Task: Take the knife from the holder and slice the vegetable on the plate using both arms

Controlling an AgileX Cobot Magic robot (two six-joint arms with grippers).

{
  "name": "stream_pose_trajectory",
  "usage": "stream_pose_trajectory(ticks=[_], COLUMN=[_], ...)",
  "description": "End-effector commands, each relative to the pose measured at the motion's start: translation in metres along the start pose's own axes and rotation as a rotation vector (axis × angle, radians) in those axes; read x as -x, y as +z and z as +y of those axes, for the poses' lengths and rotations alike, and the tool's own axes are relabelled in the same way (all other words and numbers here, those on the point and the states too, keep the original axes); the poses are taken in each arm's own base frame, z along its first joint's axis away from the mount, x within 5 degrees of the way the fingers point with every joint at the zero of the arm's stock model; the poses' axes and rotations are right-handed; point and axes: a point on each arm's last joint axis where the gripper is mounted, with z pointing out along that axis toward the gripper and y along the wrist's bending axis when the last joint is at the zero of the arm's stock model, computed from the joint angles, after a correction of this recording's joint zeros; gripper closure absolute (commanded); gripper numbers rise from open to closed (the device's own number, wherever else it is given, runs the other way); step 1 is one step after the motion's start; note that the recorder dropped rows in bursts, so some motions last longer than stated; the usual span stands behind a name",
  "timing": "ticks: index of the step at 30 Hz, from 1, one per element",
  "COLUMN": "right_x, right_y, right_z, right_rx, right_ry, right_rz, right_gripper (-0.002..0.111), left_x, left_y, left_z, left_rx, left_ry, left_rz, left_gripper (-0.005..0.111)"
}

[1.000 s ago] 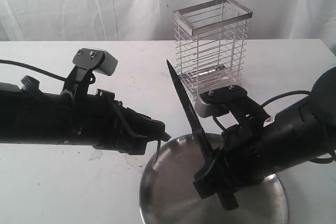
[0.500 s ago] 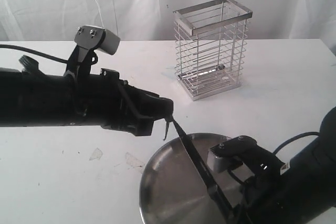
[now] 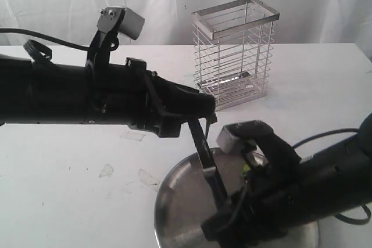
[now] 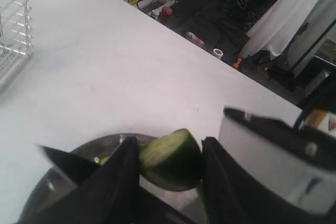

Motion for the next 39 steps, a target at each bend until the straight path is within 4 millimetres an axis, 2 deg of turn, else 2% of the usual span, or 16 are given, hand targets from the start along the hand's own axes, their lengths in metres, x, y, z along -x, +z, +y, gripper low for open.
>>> stream_pose_trajectory(ticks=[1,4,9,16,30,34,39], right_x=[0.022,0.021,0.023,0.022,0.018,0.005,-0.016], right_y=[-0.017,-0.026,-0.042,-0.042,-0.041,-0.037,-0.029], right_z=[0.007,0.006,0.002,-0.004,0.000,-0.012,-0.023], right_rx=[-0.016,-0.041,-0.082,-0.139,-0.101,-0.192,-0.261], right_ry=[-0.045,-0.046,-0.033,-0.005,-0.012,0.008,0.051], right_rz=[-0.137,-0.161,-0.229,-0.216,-0.175,-0.116,-0.043], right_gripper=[0.108,0.108,0.108,0.108,0.108,0.108,0.108], left_x=[-0.032,-0.042,-0.045,-0.044,-0.044,-0.047,-0.067], left_y=[-0.003,-0.004,-0.005,-0.005,-0.005,-0.005,0.000], left_z=[0.000,0.000,0.000,0.000,0.000,0.003,0.012], left_rx=[-0.003,-0.003,-0.004,-0.008,-0.008,0.024,0.053], left_ry=[-0.047,-0.039,-0.026,-0.005,-0.005,-0.009,-0.040], left_rz=[0.072,0.097,0.104,0.102,0.102,0.116,0.186], left_gripper=[0.107,0.107,0.107,0.107,0.107,0.107,0.104])
